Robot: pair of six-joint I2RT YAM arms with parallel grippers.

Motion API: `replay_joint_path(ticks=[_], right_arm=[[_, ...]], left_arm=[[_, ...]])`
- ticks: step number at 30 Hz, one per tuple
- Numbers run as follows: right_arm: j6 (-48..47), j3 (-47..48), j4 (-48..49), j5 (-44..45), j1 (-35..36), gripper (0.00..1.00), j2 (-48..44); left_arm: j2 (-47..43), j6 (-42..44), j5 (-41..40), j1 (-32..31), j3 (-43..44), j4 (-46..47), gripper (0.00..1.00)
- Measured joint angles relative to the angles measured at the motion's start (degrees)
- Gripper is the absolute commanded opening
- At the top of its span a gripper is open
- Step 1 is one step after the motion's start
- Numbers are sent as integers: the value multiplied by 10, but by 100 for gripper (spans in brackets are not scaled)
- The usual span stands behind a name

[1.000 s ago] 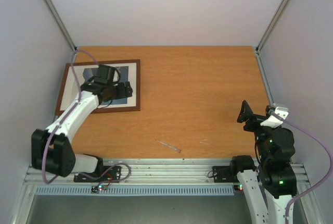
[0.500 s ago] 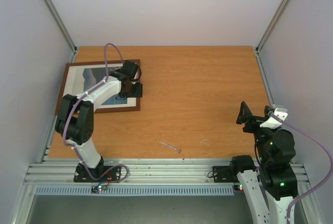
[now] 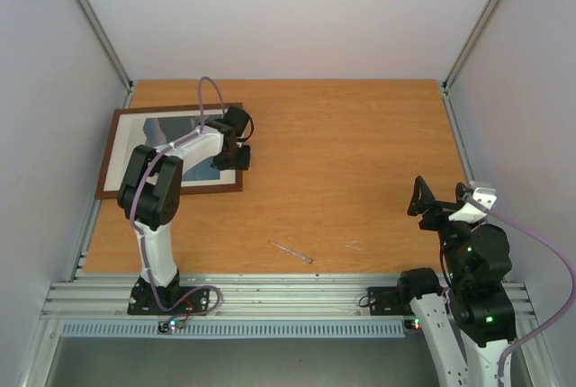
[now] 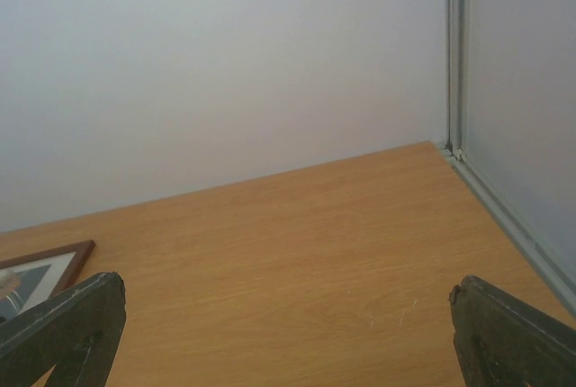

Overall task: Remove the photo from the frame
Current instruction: Adjust the photo frame at the center of the board.

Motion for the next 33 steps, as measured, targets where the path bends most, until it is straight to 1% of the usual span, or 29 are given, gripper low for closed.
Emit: replay_joint_path(ticks=[8, 14, 17, 20, 25, 33], right_arm=[[0, 0, 0, 0, 6, 98, -2], [0, 0, 0, 0, 7, 99, -7], [0, 0, 0, 0, 8, 98, -8], [0, 0, 0, 0, 10, 98, -11], [0, 0, 0, 0, 12, 98, -15], [0, 0, 0, 0, 12, 98, -15]], left_arm=[[31, -1, 13, -3, 22, 0, 36], [42, -1, 10, -15, 36, -6, 27], [51, 0, 3, -30, 49, -12, 22], [61, -5, -2, -48, 65, -19, 20], [72, -7, -16, -81, 83, -32, 15], [81, 14, -17, -157, 101, -43, 12]])
